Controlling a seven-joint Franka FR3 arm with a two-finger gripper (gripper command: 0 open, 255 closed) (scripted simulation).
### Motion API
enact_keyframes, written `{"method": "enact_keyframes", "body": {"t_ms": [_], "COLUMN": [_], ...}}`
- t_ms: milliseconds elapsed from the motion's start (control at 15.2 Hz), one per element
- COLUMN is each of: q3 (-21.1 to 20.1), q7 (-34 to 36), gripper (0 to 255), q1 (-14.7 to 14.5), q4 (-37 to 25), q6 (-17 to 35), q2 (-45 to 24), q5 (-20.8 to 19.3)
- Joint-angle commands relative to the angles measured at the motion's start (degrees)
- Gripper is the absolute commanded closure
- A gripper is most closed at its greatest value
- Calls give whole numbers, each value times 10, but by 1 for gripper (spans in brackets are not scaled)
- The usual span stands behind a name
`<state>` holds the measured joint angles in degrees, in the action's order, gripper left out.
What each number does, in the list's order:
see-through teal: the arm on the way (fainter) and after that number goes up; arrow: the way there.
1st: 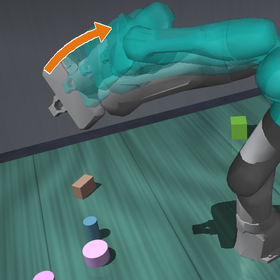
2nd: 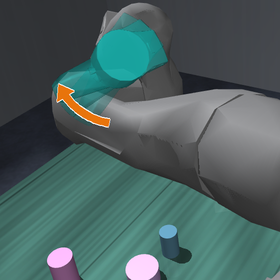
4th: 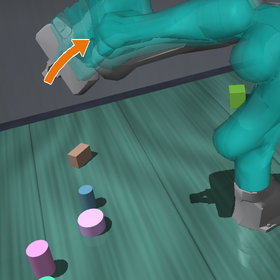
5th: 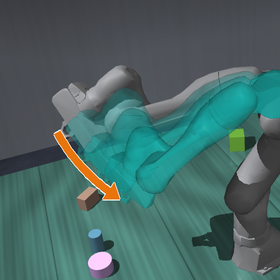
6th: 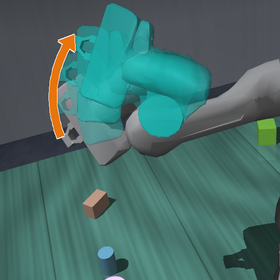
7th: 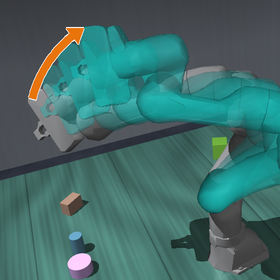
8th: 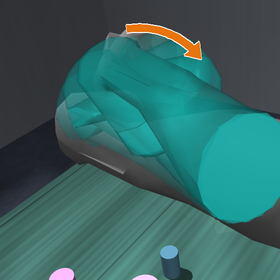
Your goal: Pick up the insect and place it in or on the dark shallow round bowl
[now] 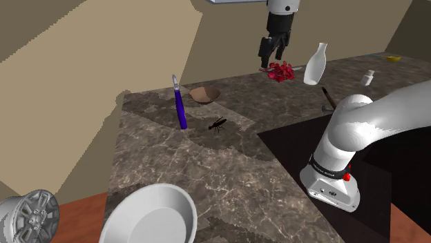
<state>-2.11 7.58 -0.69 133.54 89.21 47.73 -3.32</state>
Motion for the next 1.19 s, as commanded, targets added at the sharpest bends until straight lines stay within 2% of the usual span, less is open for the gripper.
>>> {"method": "enact_keyframes", "body": {"t_ms": [0,528,1122], "q3": [0,-6,-27], "q7": [0,-89,-179], "gripper": [0,0,0], "q1": [0,-48,-95], "q4": [0,23,16], "q6": [0,119,237], "q2": [0,-129,-291], "q5": [0,-9,-23]}}
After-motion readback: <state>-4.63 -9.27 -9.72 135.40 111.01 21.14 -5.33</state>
